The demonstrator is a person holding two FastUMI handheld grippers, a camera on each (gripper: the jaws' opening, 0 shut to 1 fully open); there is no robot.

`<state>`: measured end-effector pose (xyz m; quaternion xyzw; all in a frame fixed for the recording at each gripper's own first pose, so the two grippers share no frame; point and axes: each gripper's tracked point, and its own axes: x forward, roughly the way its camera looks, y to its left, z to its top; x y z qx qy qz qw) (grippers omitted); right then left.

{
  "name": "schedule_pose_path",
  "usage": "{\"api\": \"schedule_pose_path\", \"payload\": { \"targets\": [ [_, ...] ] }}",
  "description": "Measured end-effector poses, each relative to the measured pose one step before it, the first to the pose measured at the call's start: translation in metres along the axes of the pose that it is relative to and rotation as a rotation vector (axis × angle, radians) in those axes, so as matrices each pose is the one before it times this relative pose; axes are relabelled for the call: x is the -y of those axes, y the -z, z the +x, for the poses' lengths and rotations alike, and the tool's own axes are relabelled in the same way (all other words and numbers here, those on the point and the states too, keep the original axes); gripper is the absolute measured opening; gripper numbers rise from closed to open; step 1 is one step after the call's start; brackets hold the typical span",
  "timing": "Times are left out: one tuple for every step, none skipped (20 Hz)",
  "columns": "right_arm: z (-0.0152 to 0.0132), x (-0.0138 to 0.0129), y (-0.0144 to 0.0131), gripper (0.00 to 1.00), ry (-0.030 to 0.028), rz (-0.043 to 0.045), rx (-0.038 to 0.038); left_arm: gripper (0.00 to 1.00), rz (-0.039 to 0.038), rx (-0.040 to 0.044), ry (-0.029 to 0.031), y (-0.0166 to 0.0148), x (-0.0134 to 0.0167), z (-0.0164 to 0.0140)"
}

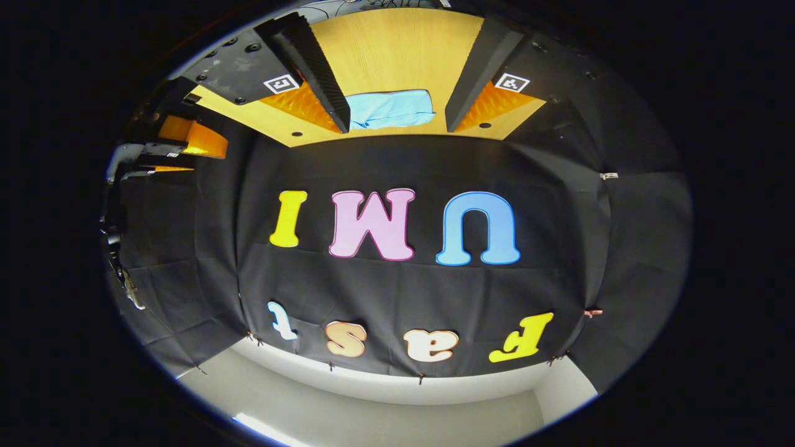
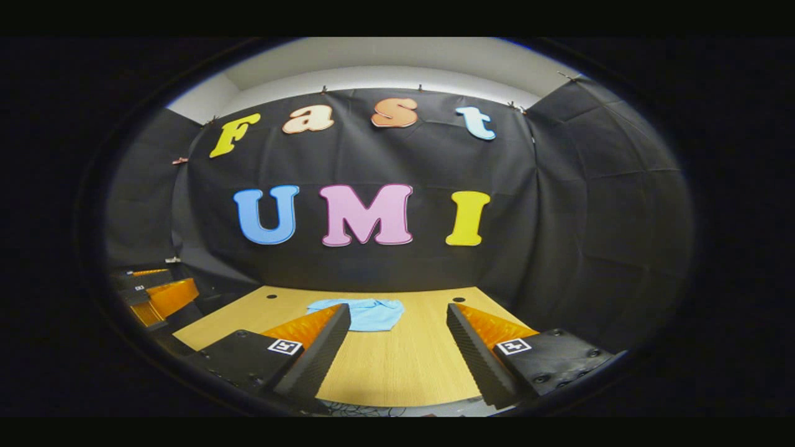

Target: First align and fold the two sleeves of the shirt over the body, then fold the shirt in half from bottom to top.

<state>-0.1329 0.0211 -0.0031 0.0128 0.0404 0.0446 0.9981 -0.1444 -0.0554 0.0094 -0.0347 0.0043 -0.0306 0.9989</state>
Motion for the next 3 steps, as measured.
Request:
{"api": "schedule_pose_path", "payload": {
  "targets": [
    [0.00113,0.00304,-0.00226,0.97,0.00329,-0.01457,0.00568,0.98,0.00622,-0.00076,0.00651,0.00068,0.00087,0.00046],
    [0.00149,0.00112,-0.00232,0.97,0.00269,-0.00110,0.00585,0.98,0.00487,-0.00093,0.00632,0.00007,0.00139,0.00131],
    [0.00203,0.00084,-0.00328,0.97,0.00381,0.01194,0.00617,0.98,0.00454,-0.00098,0.00204,0.00034,-0.00034,0.00074]
  ]
}}
